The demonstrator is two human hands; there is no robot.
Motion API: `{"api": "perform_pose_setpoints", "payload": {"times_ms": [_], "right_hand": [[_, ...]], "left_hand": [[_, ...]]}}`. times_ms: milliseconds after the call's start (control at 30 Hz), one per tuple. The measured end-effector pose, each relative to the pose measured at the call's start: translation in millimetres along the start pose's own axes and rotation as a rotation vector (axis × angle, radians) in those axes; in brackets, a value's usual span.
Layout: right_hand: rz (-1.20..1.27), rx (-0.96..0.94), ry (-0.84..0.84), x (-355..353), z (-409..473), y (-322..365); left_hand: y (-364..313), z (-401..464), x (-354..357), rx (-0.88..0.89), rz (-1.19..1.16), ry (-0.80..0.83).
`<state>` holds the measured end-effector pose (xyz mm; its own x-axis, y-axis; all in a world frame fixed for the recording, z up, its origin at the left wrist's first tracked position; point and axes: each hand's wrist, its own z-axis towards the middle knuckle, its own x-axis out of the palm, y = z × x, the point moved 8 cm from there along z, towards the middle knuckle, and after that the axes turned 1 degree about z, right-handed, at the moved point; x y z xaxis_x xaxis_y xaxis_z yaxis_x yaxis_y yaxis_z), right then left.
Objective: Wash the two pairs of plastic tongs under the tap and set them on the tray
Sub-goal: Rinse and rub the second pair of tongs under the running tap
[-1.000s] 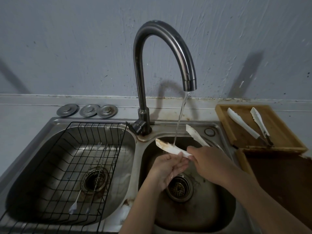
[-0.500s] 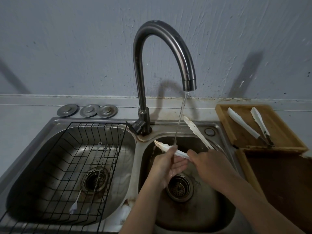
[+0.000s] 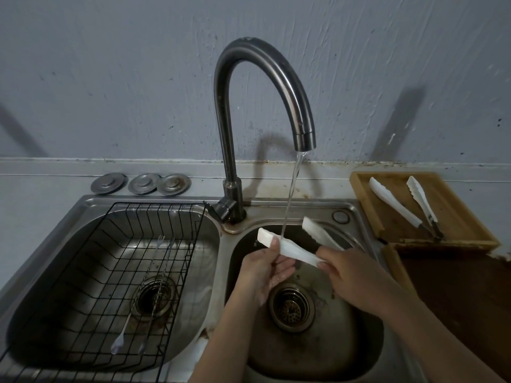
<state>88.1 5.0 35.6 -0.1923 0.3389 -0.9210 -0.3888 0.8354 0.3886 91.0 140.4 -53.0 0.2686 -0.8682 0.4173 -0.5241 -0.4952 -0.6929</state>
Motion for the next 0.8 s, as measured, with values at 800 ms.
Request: {"api": "perform_pose_setpoints", "payload": {"times_ms": [800], "right_hand": [[0.449, 0.155, 0.060, 7.7, -9.5, -35.8]], "left_hand": [[-28.7, -1.7, -6.6, 0.282, 0.075, 0.057]]}}
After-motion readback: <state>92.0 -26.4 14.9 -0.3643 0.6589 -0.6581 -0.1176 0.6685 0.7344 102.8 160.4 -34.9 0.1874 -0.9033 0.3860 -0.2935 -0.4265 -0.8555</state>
